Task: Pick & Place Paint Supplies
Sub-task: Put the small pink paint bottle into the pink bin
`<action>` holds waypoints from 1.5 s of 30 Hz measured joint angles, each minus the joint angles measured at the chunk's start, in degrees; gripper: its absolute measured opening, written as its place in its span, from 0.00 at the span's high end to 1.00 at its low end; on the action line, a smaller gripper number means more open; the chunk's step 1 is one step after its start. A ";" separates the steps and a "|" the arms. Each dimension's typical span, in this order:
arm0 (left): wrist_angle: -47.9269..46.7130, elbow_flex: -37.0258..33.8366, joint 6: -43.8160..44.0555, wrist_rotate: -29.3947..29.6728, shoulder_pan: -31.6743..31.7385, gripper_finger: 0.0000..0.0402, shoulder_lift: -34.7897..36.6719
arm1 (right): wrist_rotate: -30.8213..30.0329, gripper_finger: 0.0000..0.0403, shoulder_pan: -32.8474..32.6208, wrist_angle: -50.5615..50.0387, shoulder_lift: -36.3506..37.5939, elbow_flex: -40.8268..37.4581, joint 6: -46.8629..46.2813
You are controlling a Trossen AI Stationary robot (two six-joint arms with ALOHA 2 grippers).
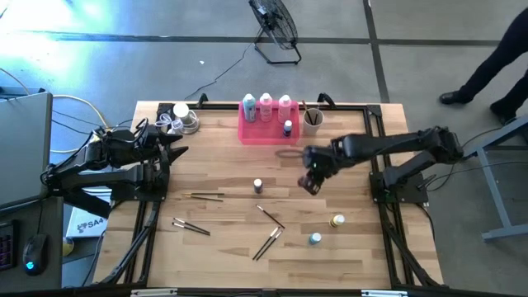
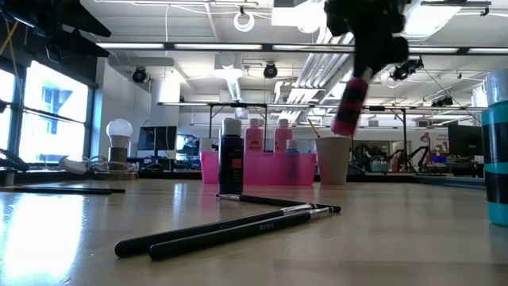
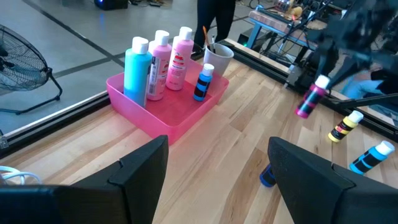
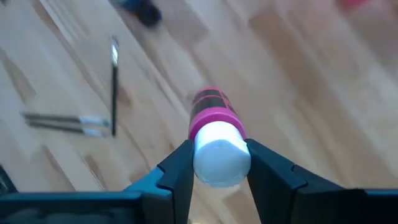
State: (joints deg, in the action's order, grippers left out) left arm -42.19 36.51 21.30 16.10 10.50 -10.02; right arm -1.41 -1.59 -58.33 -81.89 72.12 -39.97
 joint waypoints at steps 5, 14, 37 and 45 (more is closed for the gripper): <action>-0.01 0.00 0.00 0.00 0.00 0.32 0.00 | 0.00 0.72 4.86 -0.11 0.00 5.61 4.95; 0.00 0.00 0.00 0.00 -0.01 0.32 0.00 | 0.24 0.69 10.83 -0.28 -5.27 15.96 11.47; 0.00 0.00 -1.80 0.04 -0.02 0.32 0.00 | -1.16 0.68 22.65 -12.36 -35.58 52.22 29.31; -0.02 0.00 -1.97 2.99 0.00 0.32 0.00 | -3.38 0.72 25.06 -12.06 -39.89 52.22 31.26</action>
State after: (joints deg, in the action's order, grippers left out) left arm -42.22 36.51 19.33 19.09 10.50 -10.02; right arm -4.78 23.47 -70.38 -121.77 124.33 -8.71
